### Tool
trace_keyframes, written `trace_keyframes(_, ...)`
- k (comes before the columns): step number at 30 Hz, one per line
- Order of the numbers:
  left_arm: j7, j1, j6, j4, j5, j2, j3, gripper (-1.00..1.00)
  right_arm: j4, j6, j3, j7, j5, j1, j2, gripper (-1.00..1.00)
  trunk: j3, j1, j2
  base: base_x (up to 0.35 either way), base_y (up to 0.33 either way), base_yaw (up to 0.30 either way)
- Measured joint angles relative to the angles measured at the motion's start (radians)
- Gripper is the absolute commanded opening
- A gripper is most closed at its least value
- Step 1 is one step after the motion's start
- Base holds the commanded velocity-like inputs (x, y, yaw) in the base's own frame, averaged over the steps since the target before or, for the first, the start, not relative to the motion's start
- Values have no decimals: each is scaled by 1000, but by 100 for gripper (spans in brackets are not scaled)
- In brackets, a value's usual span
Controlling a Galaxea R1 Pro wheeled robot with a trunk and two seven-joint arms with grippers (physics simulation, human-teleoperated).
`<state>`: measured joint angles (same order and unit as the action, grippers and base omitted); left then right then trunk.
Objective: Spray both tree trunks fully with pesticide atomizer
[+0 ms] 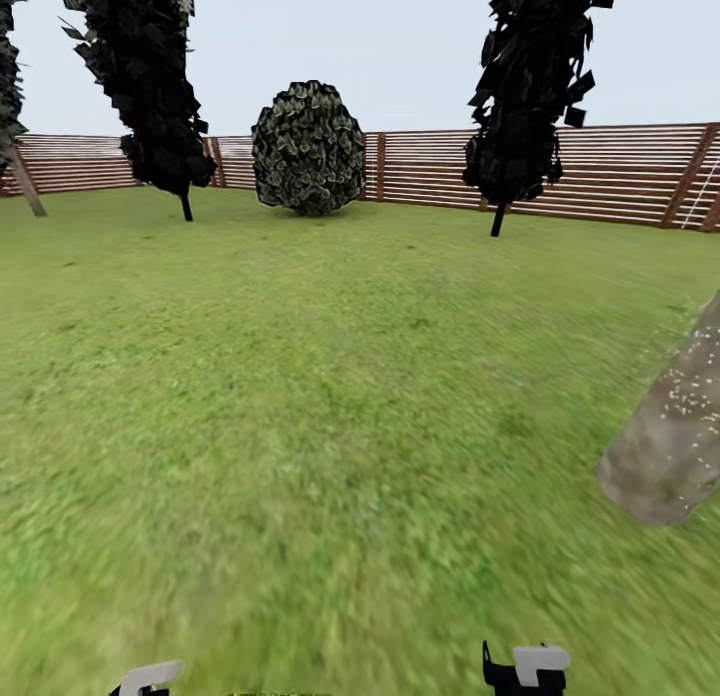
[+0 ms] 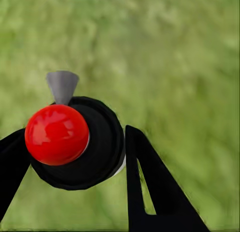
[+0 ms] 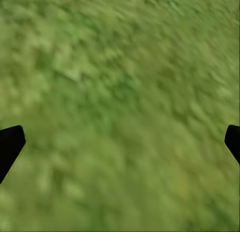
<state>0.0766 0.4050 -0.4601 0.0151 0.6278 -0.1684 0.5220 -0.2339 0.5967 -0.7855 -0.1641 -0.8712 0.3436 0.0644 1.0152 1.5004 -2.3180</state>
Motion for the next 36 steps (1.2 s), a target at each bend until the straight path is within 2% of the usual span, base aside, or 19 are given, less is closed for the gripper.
trace_keyframes(36,0,0,0,0,1,0,0,-100,1,0,0,0,0,0,0,100,6,0,0,0,0,278)
